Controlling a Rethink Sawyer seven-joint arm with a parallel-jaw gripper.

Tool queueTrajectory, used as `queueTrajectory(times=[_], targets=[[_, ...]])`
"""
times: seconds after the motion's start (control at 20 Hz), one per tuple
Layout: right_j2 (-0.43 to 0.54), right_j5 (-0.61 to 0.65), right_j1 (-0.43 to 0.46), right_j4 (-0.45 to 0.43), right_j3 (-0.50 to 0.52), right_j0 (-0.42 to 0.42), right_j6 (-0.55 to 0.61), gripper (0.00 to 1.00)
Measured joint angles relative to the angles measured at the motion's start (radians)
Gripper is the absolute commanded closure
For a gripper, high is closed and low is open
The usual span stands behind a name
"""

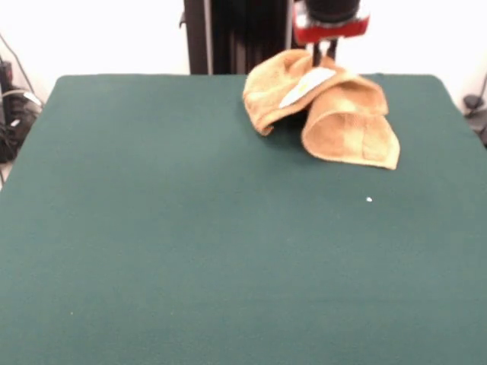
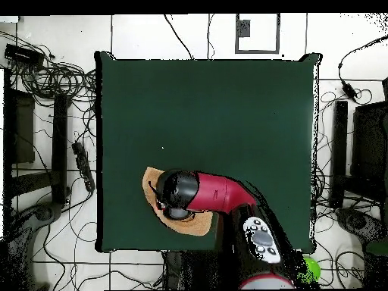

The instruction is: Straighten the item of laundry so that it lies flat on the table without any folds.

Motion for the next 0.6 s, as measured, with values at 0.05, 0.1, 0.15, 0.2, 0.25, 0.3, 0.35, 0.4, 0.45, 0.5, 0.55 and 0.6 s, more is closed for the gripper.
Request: queueTrajectory(times=[0.05, 0.1, 0.15, 0.2, 0.25, 0.3, 0.35, 0.4, 0.45, 0.5, 0.55, 0.6], targets=[[0.000, -0.008, 0.012, -0.005, -0.004, -0.003, 0.000, 1.00], [0.000, -0.027, 0.040, -0.016, -0.014, -0.008, 0.000, 1.00], [0.000, -0.037, 0.058, -0.027, -0.023, -0.011, 0.000, 1.00], [0.000, -0.048, 0.077, -0.042, -0.035, -0.012, 0.000, 1.00], [0.000, -0.054, 0.090, -0.051, -0.043, -0.012, 0.000, 1.00], [0.000, -0.060, 0.103, -0.062, -0.053, -0.012, 0.000, 1.00], [0.000, -0.061, 0.113, -0.072, -0.062, -0.012, 0.000, 1.00], [0.000, -0.063, 0.123, -0.082, -0.070, -0.012, 0.000, 1.00], [0.000, -0.063, 0.126, -0.085, -0.072, -0.012, 0.000, 1.00], [0.000, -0.063, 0.139, -0.098, -0.086, -0.013, 0.000, 1.00], [0.000, -0.063, 0.145, -0.106, -0.093, -0.013, 0.000, 1.00], [0.000, -0.063, 0.149, -0.111, -0.099, -0.014, 0.000, 1.00]])
